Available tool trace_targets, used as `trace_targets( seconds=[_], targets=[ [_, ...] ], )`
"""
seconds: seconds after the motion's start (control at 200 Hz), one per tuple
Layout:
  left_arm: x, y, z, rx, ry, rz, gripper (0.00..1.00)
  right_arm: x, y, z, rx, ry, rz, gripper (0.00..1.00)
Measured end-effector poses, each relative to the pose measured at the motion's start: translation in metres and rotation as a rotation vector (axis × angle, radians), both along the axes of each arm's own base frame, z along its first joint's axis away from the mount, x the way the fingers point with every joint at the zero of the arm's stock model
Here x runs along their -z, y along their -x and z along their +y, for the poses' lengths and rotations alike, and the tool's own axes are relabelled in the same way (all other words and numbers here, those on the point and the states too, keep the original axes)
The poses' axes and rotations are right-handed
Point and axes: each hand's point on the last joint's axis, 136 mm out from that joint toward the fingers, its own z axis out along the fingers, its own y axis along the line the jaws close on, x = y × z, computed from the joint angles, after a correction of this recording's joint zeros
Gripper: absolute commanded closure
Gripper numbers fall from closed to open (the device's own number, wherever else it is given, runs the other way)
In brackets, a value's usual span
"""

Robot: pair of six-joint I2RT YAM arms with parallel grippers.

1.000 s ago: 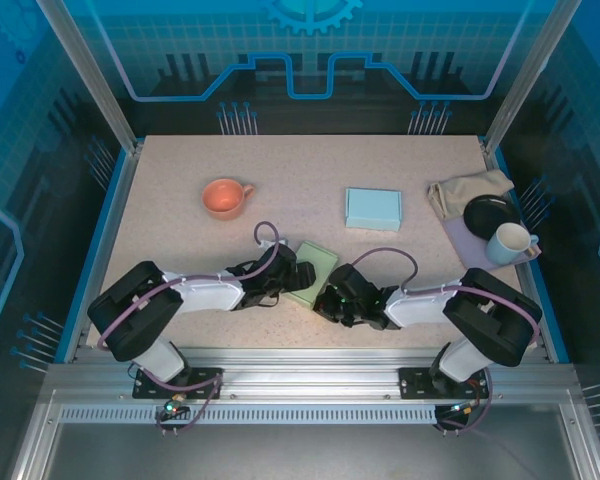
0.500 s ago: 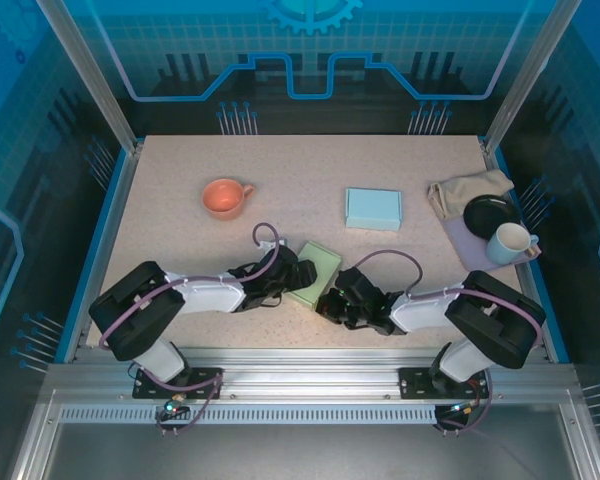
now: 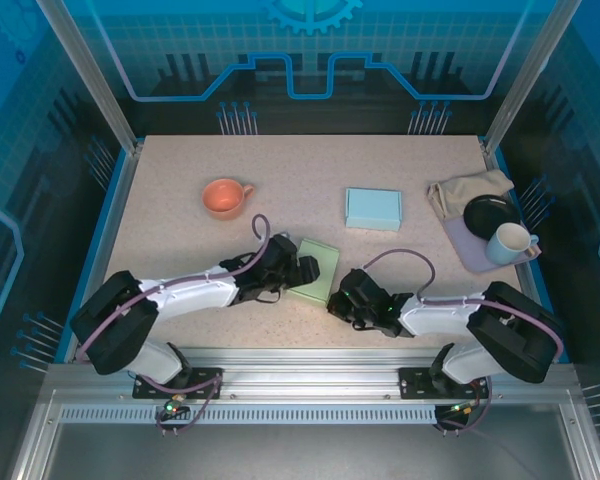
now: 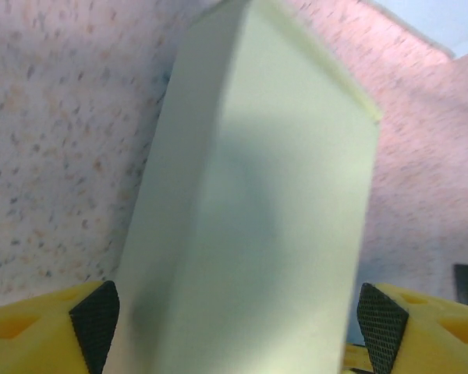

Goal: Fold the paper box

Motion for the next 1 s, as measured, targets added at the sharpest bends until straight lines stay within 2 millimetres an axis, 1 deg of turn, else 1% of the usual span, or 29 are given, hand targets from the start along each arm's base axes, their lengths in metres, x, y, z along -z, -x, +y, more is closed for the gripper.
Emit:
trace_targets(
  seconds=[0.04, 0.095, 0.175, 0.22, 0.275, 0.3, 0.315, 0.345, 0.38, 0.405, 0.475, 0.53, 0.585, 0.62, 0.68, 0.835, 0.915, 1.0],
  targets=[
    [-0.005, -0.005, 0.004, -0.012, -0.001, -0.008, 0.14, -0.002, -0.001, -0.003, 0.004, 0.023, -0.005, 0.89],
    [-0.007, -0.009, 0.013, -0.027, -0.022, -0.018, 0.14, -0.006, -0.003, -0.008, 0.008, 0.053, -0.02, 0.86],
    [-0.007, -0.009, 0.029, -0.058, -0.064, -0.019, 0.14, -0.015, -0.005, -0.019, 0.006, 0.105, -0.065, 0.76],
    [-0.006, -0.006, 0.033, -0.062, -0.07, -0.021, 0.14, -0.023, -0.007, -0.026, 0.003, 0.138, -0.1, 0.72],
    [-0.002, 0.004, 0.037, -0.056, -0.07, -0.018, 0.15, -0.035, -0.011, -0.036, -0.016, 0.195, -0.156, 0.69],
    [0.002, 0.011, 0.038, -0.048, -0.073, -0.011, 0.15, -0.042, -0.014, -0.04, -0.023, 0.221, -0.184, 0.64],
    [0.004, 0.015, 0.039, -0.044, -0.077, -0.008, 0.15, -0.046, -0.015, -0.042, -0.028, 0.237, -0.2, 0.63],
    [0.01, 0.023, 0.038, -0.031, -0.085, 0.001, 0.15, -0.056, -0.02, -0.044, -0.044, 0.27, -0.241, 0.61],
    [0.017, 0.034, 0.034, -0.012, -0.09, 0.015, 0.15, -0.07, -0.027, -0.046, -0.068, 0.306, -0.293, 0.57],
    [0.021, 0.044, 0.03, 0.011, -0.095, 0.023, 0.16, -0.08, -0.032, -0.046, -0.085, 0.33, -0.332, 0.55],
    [0.028, 0.062, 0.018, 0.056, -0.086, 0.032, 0.16, -0.105, -0.047, -0.045, -0.139, 0.392, -0.429, 0.49],
    [0.03, 0.071, 0.008, 0.076, -0.063, 0.032, 0.17, -0.119, -0.059, -0.045, -0.175, 0.443, -0.483, 0.45],
    [0.028, 0.073, 0.002, 0.077, -0.037, 0.027, 0.17, -0.127, -0.073, -0.044, -0.22, 0.504, -0.518, 0.43],
    [0.028, 0.072, -0.002, 0.07, -0.023, 0.022, 0.17, -0.128, -0.081, -0.042, -0.249, 0.536, -0.528, 0.42],
    [0.029, 0.066, -0.006, 0.049, -0.008, 0.014, 0.18, -0.122, -0.095, -0.037, -0.309, 0.583, -0.531, 0.4],
    [0.046, 0.059, -0.011, 0.018, -0.026, 0.032, 0.2, -0.083, -0.123, -0.022, -0.479, 0.643, -0.47, 0.37],
    [0.046, 0.052, -0.017, 0.006, -0.011, 0.024, 0.21, -0.069, -0.136, -0.013, -0.538, 0.641, -0.45, 0.37],
    [0.046, 0.045, -0.02, -0.014, 0.004, 0.022, 0.22, -0.06, -0.149, -0.007, -0.568, 0.622, -0.439, 0.37]
  ],
)
